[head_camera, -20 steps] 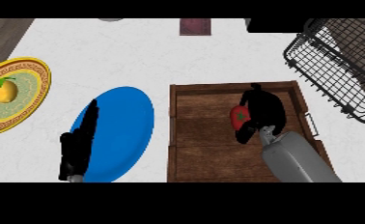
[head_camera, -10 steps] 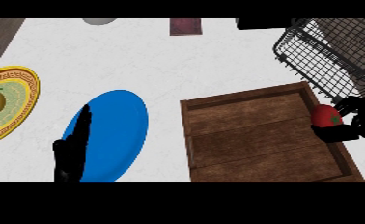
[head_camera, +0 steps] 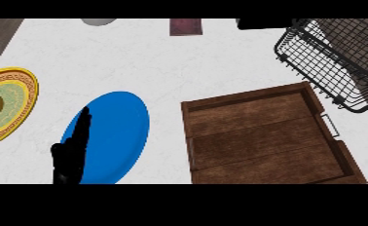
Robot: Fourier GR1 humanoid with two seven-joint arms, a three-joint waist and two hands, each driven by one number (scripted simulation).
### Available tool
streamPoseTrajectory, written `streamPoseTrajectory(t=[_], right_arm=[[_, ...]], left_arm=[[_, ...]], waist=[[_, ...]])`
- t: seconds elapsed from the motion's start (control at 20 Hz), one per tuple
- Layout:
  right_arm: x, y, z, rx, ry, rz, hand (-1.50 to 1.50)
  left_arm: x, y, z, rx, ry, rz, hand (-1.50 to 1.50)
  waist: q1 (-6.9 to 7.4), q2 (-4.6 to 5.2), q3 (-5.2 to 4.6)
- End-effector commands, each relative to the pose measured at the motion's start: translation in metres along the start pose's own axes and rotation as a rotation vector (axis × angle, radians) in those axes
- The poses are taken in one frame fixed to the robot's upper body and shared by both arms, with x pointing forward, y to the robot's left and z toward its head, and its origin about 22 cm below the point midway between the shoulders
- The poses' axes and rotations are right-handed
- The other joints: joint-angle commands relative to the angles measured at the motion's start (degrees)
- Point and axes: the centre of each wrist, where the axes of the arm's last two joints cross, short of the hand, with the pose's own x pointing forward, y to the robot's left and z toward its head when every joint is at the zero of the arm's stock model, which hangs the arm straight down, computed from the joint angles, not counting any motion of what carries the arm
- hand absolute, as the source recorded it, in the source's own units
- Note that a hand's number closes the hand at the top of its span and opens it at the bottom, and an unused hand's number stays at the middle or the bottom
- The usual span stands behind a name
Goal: Pick the tomato from the tray and place it in the tiered basket
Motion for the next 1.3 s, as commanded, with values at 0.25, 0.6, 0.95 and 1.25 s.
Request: streamPoseTrajectory(t=[0.25,0.6,0.95,1.25], right_arm=[[0.036,-0.107,0.042,-0.193,-0.075,0.022,1.50],[0.061,-0.127,0.004,-0.223,-0.017,0.013,1.50],[0.073,-0.116,-0.039,-0.218,0.017,-0.010,1.50],[0.096,-0.088,-0.066,-0.148,-0.022,-0.024,1.50]], left_arm=[[0.000,-0.005,0.001,-0.049,0.031,-0.001,0.00],[-0.003,-0.029,-0.006,-0.079,0.022,-0.001,0.00],[-0.004,-0.016,-0.015,-0.092,0.023,-0.015,0.00],[0.004,-0.019,-0.025,-0.091,0.031,-0.007,0.00]], waist=[[2.68,0.77,-0.16],[4.43,1.25,-0.15],[4.64,1.31,-0.15],[4.80,1.31,-0.16]])
